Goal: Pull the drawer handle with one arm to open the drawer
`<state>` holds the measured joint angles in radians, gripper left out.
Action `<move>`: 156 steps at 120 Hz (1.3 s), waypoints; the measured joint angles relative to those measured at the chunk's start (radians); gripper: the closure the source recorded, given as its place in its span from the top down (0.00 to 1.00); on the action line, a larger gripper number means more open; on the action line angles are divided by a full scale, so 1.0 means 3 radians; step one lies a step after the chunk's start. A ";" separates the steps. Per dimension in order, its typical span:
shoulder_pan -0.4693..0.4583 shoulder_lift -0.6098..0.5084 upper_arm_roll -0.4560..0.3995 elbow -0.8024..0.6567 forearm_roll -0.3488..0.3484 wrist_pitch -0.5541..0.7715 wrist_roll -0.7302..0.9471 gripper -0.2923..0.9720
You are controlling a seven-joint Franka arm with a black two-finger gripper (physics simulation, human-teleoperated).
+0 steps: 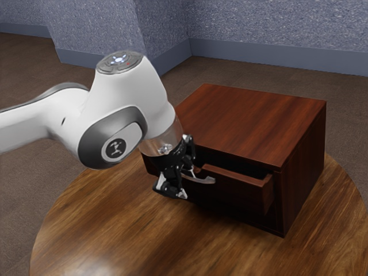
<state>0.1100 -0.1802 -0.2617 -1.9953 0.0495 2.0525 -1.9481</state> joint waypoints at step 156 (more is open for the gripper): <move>0.0007 -0.0764 -0.0122 -0.0732 -0.0133 -0.0081 -0.0056 0.41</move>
<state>0.1121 -0.4094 -0.2985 -2.2150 0.0096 2.0280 -1.9648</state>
